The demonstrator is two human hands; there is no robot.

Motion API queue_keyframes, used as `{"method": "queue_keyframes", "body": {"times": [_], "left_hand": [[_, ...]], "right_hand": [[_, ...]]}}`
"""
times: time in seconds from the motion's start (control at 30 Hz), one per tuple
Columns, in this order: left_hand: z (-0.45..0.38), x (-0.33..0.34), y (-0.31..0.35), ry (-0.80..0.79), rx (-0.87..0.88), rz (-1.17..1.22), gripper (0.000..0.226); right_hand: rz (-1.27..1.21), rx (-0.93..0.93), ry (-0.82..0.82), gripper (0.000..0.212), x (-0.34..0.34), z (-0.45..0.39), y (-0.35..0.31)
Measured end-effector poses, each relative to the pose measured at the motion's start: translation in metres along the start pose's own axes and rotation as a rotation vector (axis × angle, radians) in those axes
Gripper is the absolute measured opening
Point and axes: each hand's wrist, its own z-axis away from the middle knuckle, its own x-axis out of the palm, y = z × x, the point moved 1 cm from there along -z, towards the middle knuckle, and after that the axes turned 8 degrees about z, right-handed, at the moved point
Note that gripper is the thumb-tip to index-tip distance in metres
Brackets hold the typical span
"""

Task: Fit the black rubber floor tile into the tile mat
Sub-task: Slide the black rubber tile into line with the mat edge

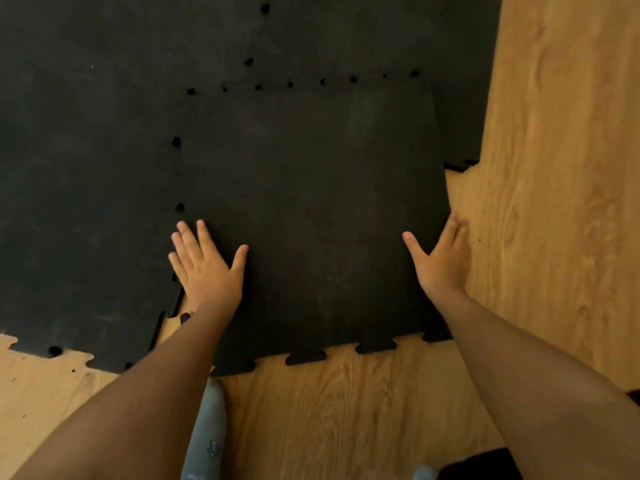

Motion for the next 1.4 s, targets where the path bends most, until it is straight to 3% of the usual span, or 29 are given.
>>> {"method": "queue_keyframes", "body": {"times": [0.1, 0.23, 0.43, 0.57, 0.63, 0.73, 0.83, 0.97, 1.27, 1.4], "left_hand": [[0.0, 0.005, 0.011, 0.064, -0.098, 0.065, 0.086], [-0.007, 0.003, 0.019, 0.133, -0.485, 0.276, 0.09], [-0.018, -0.008, 0.006, 0.252, -0.546, 0.377, 0.084], [-0.043, -0.029, -0.009, 0.181, -0.719, 0.509, 0.09], [-0.047, -0.036, -0.017, 0.152, -0.704, 0.615, 0.083], [-0.05, -0.039, -0.023, 0.231, -0.646, 0.712, 0.064], [-0.053, -0.046, -0.017, 0.265, -0.469, 0.628, 0.065], [-0.059, -0.056, -0.003, 0.16, -0.266, 0.55, 0.065], [-0.046, -0.037, -0.012, -0.006, -0.293, 0.446, 0.05], [-0.05, -0.041, -0.011, 0.023, -0.318, 0.463, 0.048]], "right_hand": [[-0.11, -0.008, 0.045, 0.099, -0.005, -0.001, -0.002], [-0.267, 0.141, -0.041, 0.097, -0.021, -0.011, -0.01], [-0.582, 0.315, -0.305, 0.087, -0.041, -0.035, -0.007], [-0.693, 0.391, -0.297, 0.083, -0.045, -0.035, -0.013], [-0.769, 0.436, -0.248, 0.076, -0.045, -0.028, -0.012], [-0.84, 0.534, -0.151, 0.073, -0.04, -0.009, -0.005], [-0.901, 0.639, -0.069, 0.068, -0.033, 0.016, 0.008], [-0.919, 0.787, -0.029, 0.075, -0.026, 0.055, 0.029], [-0.849, 0.852, -0.062, 0.073, -0.007, 0.09, 0.056], [-0.824, 0.874, -0.108, 0.073, -0.003, 0.092, 0.051]]}}
